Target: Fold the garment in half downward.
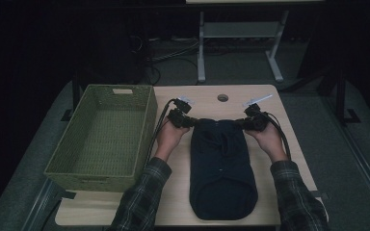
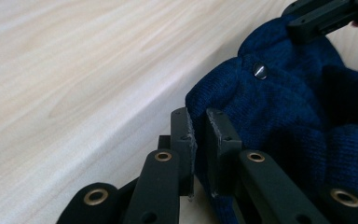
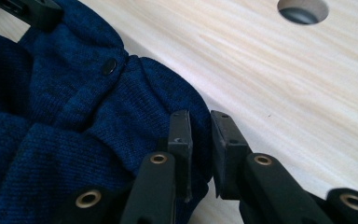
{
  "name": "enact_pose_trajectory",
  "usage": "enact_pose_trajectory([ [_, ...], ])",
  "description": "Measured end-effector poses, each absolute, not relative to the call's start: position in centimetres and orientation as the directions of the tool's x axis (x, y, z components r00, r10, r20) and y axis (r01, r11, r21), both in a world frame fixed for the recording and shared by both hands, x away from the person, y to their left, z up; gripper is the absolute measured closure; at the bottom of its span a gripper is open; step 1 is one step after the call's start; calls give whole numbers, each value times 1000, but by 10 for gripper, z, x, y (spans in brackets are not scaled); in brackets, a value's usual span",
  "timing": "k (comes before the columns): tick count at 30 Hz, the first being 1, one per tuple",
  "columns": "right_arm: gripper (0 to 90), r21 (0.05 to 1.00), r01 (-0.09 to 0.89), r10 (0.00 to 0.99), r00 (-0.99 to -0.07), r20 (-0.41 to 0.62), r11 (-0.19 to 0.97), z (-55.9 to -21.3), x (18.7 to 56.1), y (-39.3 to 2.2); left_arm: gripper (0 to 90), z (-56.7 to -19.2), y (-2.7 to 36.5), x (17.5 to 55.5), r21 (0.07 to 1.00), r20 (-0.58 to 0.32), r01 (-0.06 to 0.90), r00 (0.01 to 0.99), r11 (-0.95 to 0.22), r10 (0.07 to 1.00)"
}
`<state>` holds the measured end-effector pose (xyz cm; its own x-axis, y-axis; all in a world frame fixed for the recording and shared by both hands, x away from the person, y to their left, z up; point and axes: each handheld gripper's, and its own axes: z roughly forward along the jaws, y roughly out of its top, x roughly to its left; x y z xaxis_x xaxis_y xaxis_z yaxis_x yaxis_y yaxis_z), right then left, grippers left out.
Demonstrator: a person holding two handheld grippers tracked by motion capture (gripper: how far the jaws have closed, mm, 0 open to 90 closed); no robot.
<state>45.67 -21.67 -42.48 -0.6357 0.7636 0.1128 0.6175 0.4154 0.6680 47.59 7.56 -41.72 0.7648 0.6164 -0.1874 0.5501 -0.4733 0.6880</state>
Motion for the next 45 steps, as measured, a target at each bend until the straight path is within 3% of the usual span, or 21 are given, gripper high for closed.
enact_pose_trajectory([
  [13, 792, 723, 582, 758, -640, 126, 371, -403, 448, -222, 823, -388, 77, 470, 732, -126, 483, 789, -480, 602],
  [25, 796, 767, 549, 756, -642, 131, 333, -380, 438, -231, 819, -366, 75, 465, 761, -126, 466, 789, -452, 601],
  [35, 794, 819, 454, 748, -662, 48, 350, -345, 430, -224, 823, -339, 83, 452, 813, -42, 384, 790, -439, 612],
  [45, 794, 812, 438, 736, -677, 17, 385, -357, 415, -220, 823, -344, 82, 431, 800, 1, 356, 804, -483, 594],
])
